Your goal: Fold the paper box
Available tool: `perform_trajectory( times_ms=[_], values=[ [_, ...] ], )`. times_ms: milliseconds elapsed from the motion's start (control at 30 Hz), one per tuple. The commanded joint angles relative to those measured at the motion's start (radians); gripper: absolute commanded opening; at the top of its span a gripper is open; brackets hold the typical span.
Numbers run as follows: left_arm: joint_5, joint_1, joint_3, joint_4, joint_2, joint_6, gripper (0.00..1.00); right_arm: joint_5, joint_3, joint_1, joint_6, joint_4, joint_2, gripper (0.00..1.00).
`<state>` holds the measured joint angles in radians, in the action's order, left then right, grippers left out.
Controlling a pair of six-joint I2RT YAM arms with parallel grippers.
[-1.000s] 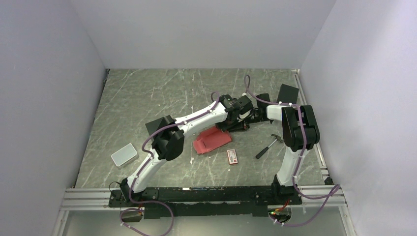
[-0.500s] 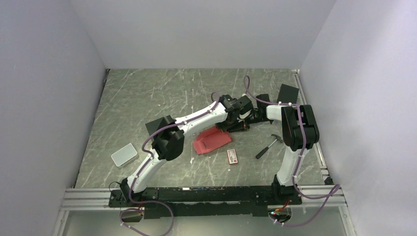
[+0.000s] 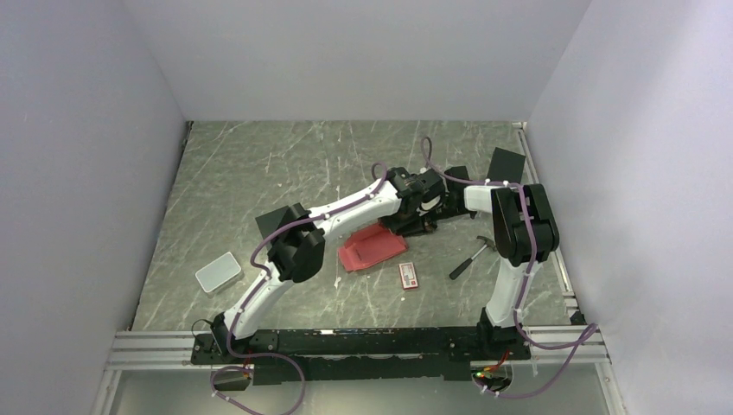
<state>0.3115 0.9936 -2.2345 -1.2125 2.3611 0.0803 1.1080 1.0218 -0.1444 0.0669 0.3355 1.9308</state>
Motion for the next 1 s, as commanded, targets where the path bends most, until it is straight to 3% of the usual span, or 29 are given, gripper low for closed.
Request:
perform_trajectory(
  times_ms=[0,633,967],
  values=[
    [-0.011,0.014,-0.054,0.027,0.0,-0.039,0.0,-0.059,0.016,-0.017,-0.025,-0.004,-0.04,0.43],
    [-0.032,0.022,-0.067,0.019,-0.016,-0.073,0.0,-0.228,-0.03,-0.031,0.002,-0.065,-0.122,0.41],
    [-0.028,0.022,-0.058,0.021,-0.021,-0.106,0.0,-0.209,-0.041,-0.041,0.004,-0.081,-0.134,0.47]
  ],
)
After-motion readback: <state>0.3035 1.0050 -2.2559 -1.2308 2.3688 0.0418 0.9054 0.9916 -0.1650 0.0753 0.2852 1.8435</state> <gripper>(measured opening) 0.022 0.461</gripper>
